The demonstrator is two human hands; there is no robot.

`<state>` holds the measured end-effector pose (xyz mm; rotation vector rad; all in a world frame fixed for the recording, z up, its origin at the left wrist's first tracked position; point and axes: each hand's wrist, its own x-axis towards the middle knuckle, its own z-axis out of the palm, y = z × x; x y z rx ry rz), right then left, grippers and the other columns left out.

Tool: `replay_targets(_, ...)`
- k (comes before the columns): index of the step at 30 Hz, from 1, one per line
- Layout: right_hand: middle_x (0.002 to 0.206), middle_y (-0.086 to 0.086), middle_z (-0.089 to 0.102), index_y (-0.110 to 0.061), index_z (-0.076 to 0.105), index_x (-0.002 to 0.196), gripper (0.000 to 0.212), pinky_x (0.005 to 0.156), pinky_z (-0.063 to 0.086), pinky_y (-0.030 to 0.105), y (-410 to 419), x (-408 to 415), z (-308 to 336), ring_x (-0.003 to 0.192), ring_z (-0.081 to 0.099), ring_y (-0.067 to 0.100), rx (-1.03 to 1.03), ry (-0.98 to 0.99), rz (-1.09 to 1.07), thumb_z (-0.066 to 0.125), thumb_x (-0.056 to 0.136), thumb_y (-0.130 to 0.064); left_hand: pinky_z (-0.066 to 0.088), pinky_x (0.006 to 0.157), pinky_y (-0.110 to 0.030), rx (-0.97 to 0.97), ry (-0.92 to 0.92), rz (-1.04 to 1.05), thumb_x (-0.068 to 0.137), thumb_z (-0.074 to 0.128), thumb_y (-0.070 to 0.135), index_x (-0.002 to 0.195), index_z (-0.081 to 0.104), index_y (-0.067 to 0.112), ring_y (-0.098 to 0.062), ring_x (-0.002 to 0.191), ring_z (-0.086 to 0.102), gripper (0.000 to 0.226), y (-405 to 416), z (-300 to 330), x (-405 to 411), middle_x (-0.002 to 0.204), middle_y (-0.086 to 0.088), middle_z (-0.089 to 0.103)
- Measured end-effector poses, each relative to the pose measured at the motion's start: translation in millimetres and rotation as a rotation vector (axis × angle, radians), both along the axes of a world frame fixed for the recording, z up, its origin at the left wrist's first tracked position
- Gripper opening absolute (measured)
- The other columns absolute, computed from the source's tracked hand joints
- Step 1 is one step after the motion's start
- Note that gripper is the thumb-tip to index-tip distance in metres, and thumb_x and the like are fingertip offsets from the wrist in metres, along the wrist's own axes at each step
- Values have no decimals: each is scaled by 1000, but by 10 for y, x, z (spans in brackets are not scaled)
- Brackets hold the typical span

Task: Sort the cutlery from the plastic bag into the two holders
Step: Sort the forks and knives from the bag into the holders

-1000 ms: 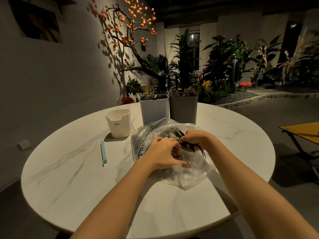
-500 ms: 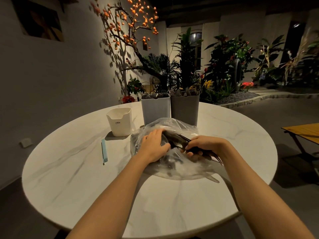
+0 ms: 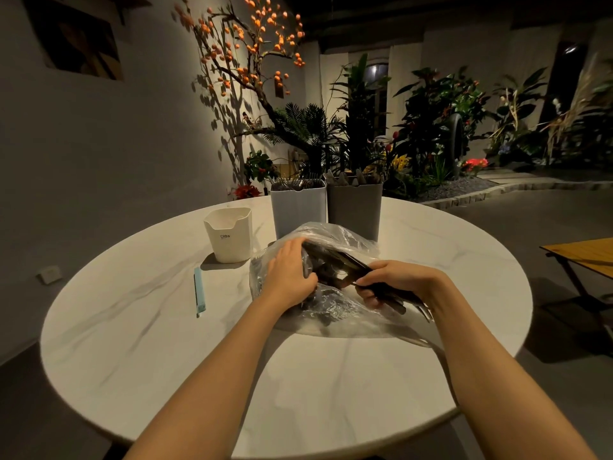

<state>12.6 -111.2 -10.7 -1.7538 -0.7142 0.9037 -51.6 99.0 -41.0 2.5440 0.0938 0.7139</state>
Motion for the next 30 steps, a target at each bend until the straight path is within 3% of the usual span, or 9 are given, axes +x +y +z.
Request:
replay_targets(3, 73, 8, 52, -3, 48, 99, 7, 50, 47, 22, -57, -10, 29, 59, 50, 16, -30, 20, 75, 42, 100, -6, 38, 100, -27, -168, -63, -5, 78, 54, -10, 135, 44, 18, -21, 125, 45, 63, 28, 28, -13, 133, -3, 51)
replay_targets(5, 73, 6, 52, -3, 48, 101, 7, 49, 45, 20, -70, -6, 28, 57, 48, 13, -24, 25, 115, 42, 100, -6, 39, 99, -26, -223, -124, 5, 77, 48, -17, 130, 51, 18, -19, 123, 48, 63, 47, 39, -16, 131, -2, 55)
replay_targets(10, 83, 16, 44, -5, 49, 106, 15, 52, 41, 24, -70, 45, -11, 62, 43, 17, -18, 0, 160, 53, 94, -14, 49, 94, -29, -349, -256, -30, 92, 50, 3, 116, 62, 16, -13, 103, 59, 30, 73, 68, -44, 114, 0, 65)
replay_targets(13, 84, 17, 39, -4, 47, 103, 21, 52, 41, 23, -69, 19, 5, 61, 42, 16, -19, 6, 200, 54, 90, -18, 52, 86, -23, -352, -361, -19, 97, 52, 16, 111, 63, 15, -6, 92, 58, 18, 69, 92, -47, 107, 1, 66)
replay_targets(18, 77, 7, 50, -1, 44, 113, 26, 51, 43, 19, -83, -36, 29, 58, 47, 11, -13, 60, 202, 51, 91, -11, 56, 86, -35, -284, -432, 33, 98, 49, 28, 117, 59, 15, -14, 96, 61, 25, 59, 99, -14, 110, -2, 66)
replay_targets(21, 74, 6, 51, 0, 45, 111, 14, 50, 42, 19, -72, -64, 40, 57, 46, 10, -30, 45, 164, 45, 98, -4, 54, 91, -41, -296, -368, 37, 94, 38, 39, 124, 55, 18, -15, 106, 59, 40, 71, 76, 2, 120, -1, 62)
replay_targets(24, 71, 7, 50, -1, 48, 104, 7, 49, 41, 19, -71, -75, 43, 55, 45, 11, -66, 19, 117, 44, 98, -4, 49, 98, -38, -365, -331, 8, 100, 36, 35, 129, 53, 18, -13, 111, 55, 37, 67, 88, -1, 127, -1, 59)
replay_targets(27, 67, 8, 48, -2, 51, 91, 8, 49, 41, 21, -67, -89, 41, 53, 44, 14, -150, -36, 59, 49, 97, -8, 41, 96, -23, -450, -356, -34, 104, 37, 19, 130, 56, 13, -8, 110, 51, 32, 54, 140, -36, 123, 2, 59)
replay_targets(30, 64, 7, 49, -4, 52, 94, 4, 48, 42, 20, -63, -113, 57, 51, 45, 13, -168, -50, 16, 49, 97, -6, 40, 101, -25, -506, -317, -90, 104, 37, 17, 131, 56, 14, -10, 114, 51, 33, 65, 153, -35, 121, 7, 56)
